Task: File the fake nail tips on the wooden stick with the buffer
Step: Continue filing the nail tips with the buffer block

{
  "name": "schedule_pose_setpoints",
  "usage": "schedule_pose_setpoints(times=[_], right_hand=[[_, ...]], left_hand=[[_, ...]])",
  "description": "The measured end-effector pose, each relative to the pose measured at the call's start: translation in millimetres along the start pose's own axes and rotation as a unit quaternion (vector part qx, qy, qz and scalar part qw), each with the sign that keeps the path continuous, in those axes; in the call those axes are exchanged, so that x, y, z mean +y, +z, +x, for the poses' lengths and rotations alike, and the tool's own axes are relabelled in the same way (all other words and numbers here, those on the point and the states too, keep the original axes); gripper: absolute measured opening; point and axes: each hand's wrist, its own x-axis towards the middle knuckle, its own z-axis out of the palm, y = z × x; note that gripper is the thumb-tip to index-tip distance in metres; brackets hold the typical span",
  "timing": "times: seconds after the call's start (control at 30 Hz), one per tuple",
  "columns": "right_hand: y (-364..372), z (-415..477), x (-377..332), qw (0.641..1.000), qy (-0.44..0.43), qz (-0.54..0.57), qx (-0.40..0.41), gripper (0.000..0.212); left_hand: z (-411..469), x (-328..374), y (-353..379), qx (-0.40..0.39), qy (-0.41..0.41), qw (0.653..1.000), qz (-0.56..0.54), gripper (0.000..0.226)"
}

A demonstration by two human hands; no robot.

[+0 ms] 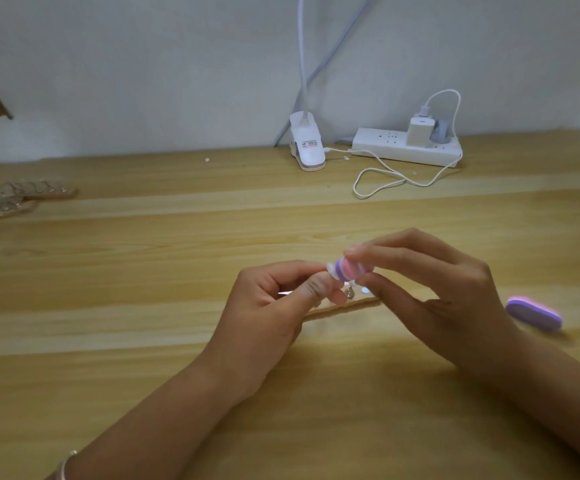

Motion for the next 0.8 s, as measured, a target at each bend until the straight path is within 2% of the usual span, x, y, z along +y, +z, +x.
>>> schedule_pose_setpoints(times=[0.1,0.23,0.37,0.5,0.63,0.8], right_hand=[[6.2,0.4,-6.8,0.999,-0.041,0.005,-0.013,0.026],[2.7,2.1,-1.5,1.0,0.004,-0.008,-0.005,0.022],[6.6,-0.1,-7.3,0.999,-0.035,0.012,-0.02,0.025],[1.0,1.1,1.0,1.0,0.004,0.008,-0.022,0.027],[6.4,-0.9,-3.5,0.998,-0.04,0.005,-0.055,0.026],[4.4,-1.4,1.6,0.998,-0.017,-0.014,-0.054,0.025]], left_hand=[[-0.7,-0.3,1.8,-0.027,0.037,0.999,0.005,0.024],[-0.1,0.4,1.9,-0.015,0.037,0.999,-0.007,0.022],[-1.9,2.1,3.6,-0.04,0.048,0.998,0.005,0.025],[-2.0,1.1,1.5,0.0,0.067,0.993,0.099,0.014],[-4.5,1.0,-0.2,0.032,0.124,0.969,0.211,0.013],[-4.0,0.2,-0.3,0.038,0.125,0.956,0.261,0.008]])
